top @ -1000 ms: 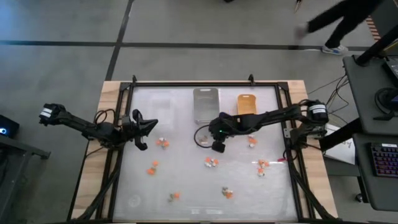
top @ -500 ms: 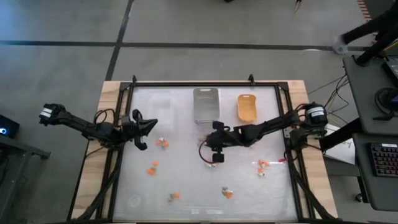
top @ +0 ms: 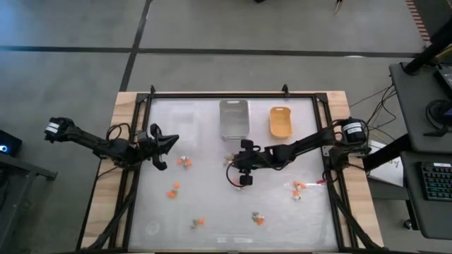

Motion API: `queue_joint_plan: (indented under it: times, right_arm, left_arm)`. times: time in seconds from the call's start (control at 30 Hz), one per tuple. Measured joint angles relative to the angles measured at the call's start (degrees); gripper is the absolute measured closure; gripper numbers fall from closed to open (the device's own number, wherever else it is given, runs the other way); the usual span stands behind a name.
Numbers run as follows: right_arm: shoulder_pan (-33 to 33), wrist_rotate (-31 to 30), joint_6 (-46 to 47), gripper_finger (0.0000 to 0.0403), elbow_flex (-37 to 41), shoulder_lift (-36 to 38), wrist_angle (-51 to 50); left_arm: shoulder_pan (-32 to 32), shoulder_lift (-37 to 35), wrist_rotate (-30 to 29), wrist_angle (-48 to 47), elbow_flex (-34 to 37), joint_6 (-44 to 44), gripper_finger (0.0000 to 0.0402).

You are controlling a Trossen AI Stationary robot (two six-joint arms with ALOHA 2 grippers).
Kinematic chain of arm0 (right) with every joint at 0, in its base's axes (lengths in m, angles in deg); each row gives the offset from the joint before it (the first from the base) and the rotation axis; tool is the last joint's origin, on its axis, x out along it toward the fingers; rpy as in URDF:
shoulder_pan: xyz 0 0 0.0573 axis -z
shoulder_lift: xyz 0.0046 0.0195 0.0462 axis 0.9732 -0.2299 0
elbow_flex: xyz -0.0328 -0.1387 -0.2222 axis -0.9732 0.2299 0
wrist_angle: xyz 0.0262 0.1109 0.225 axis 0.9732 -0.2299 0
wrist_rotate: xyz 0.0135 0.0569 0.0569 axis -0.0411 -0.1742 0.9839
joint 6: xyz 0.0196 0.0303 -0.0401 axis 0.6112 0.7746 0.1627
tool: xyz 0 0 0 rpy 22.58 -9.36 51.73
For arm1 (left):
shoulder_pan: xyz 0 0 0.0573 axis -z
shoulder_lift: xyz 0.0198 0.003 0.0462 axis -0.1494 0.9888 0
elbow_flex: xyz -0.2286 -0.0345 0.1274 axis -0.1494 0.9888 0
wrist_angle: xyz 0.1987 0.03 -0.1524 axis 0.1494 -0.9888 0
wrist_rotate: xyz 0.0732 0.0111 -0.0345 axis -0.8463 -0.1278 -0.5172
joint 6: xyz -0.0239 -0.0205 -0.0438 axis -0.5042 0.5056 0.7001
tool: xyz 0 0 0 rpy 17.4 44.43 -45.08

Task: Sort Halloween decoration
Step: Put the white skeleton toy into the gray bin

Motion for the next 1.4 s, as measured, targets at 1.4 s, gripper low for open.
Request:
queue_joint_plan:
  times: [1.4]
  right_arm:
    - [0.35, -1.97, 2.75, 0.0378, -0.11, -7.0, 3.33]
  left_arm:
    - [0.0, 0.63, -0.07, 0.41, 0.0, -0.22, 0.0402]
